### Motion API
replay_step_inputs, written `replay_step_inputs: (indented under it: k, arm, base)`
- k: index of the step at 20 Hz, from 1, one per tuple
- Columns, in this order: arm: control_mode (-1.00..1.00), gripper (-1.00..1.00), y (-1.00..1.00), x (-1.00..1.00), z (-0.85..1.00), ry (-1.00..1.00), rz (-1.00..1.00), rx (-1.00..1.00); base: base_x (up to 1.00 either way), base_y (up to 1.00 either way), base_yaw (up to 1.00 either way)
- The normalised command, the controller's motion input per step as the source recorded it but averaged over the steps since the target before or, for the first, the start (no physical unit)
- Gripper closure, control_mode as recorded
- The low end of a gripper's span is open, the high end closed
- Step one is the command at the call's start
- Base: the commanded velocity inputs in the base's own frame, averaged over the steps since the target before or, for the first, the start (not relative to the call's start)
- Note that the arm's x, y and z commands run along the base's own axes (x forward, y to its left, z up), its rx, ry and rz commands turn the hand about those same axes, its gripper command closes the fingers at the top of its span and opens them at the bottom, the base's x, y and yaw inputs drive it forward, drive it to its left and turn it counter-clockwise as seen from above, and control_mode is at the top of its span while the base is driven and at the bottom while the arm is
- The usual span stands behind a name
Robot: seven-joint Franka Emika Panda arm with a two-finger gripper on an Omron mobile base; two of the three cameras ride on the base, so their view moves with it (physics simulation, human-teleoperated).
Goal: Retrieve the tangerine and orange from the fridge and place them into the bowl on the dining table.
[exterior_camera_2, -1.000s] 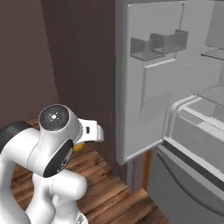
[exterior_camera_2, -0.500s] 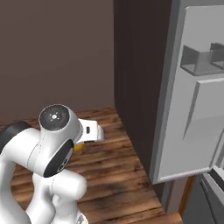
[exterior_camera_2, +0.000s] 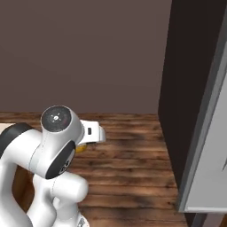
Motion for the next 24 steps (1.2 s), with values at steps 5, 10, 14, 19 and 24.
replay_step_inputs:
  k: [5,10,14,19,24]
  arm:
    - [1.00,1.00,0.00,0.00,0.00,0.00,0.00,0.00]
    - [1.00,1.00,0.00,0.00,0.00,0.00,0.00,0.00]
    - [1.00,1.00,0.00,0.00,0.00,0.00,0.00,0.00]
    - [1.00,1.00,0.00,0.00,0.00,0.00,0.00,0.00]
    - [1.00,1.00,0.00,0.00,0.00,0.00,0.00,0.00]
  base:
    - [0.76,0.17,0.30]
    - [1.00,0.26,0.21]
    - [1.00,0.32,0.24]
    - [1.00,0.18,0.42]
    - [0.82,0.11,0.53]
